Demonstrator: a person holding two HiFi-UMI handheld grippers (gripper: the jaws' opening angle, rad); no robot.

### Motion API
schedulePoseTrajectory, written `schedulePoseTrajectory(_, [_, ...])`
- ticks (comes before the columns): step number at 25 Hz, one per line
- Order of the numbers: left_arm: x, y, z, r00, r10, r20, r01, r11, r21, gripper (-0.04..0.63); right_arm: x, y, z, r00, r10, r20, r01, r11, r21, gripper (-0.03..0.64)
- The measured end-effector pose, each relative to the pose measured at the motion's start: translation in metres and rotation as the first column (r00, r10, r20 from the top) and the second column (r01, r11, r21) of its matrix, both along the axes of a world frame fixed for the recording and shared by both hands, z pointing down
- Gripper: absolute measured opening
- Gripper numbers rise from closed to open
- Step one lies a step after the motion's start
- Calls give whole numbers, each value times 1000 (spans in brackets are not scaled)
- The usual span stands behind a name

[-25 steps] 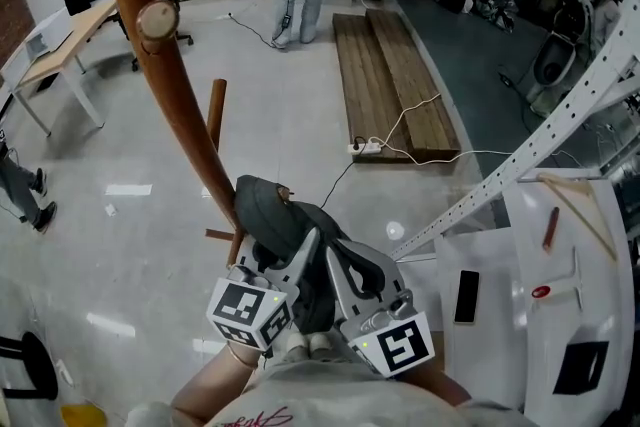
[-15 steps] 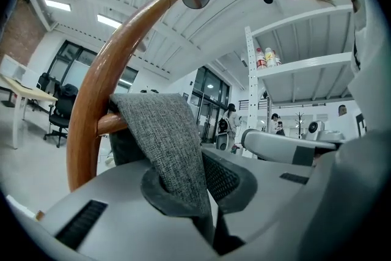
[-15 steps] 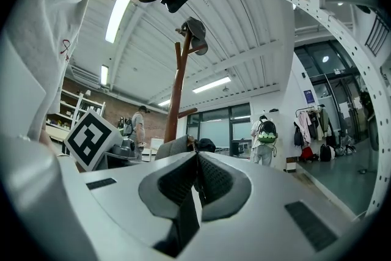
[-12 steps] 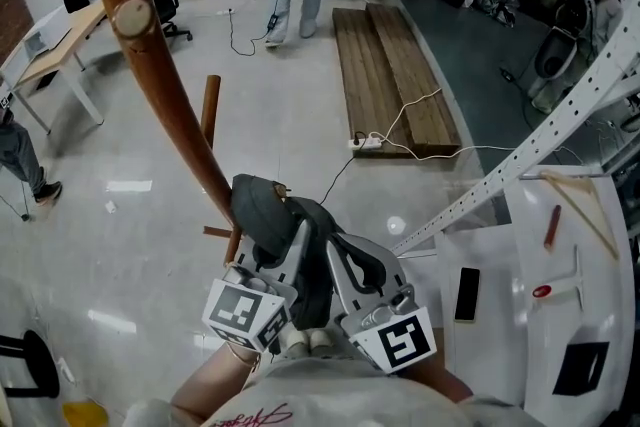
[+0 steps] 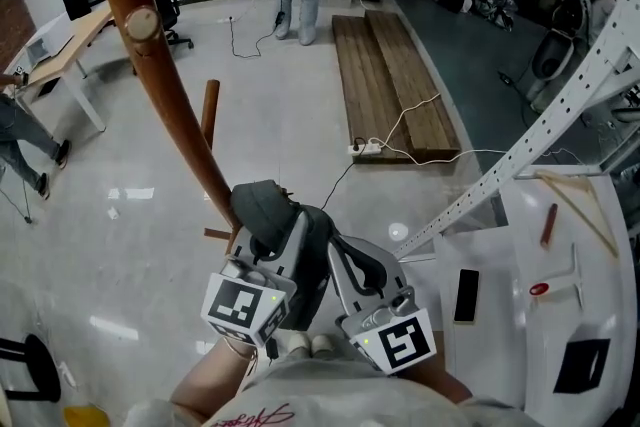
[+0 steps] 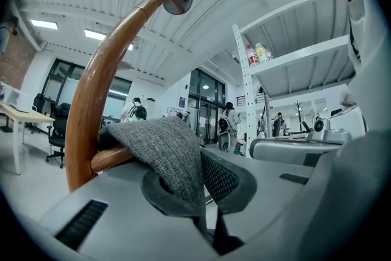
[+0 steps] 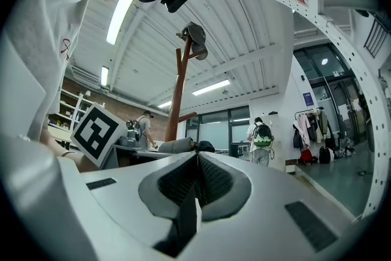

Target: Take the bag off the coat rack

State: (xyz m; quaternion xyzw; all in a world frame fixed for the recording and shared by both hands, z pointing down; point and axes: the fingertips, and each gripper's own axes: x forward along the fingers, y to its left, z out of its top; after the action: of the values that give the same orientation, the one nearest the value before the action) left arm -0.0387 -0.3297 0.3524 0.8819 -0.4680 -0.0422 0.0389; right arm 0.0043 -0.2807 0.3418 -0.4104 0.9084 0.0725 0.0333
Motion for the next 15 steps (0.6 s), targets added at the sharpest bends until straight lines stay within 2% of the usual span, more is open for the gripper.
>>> schedulePoseTrajectory(8, [10, -5, -18, 998, 0, 61, -2, 999, 32, 34, 6, 1, -7, 1000, 10, 13, -10, 1000, 21, 20])
schedulePoseTrajectory(15, [27, 0, -31, 996, 47, 82, -52, 997, 59, 34, 17, 0, -17, 999, 29, 29, -30, 999, 46, 20])
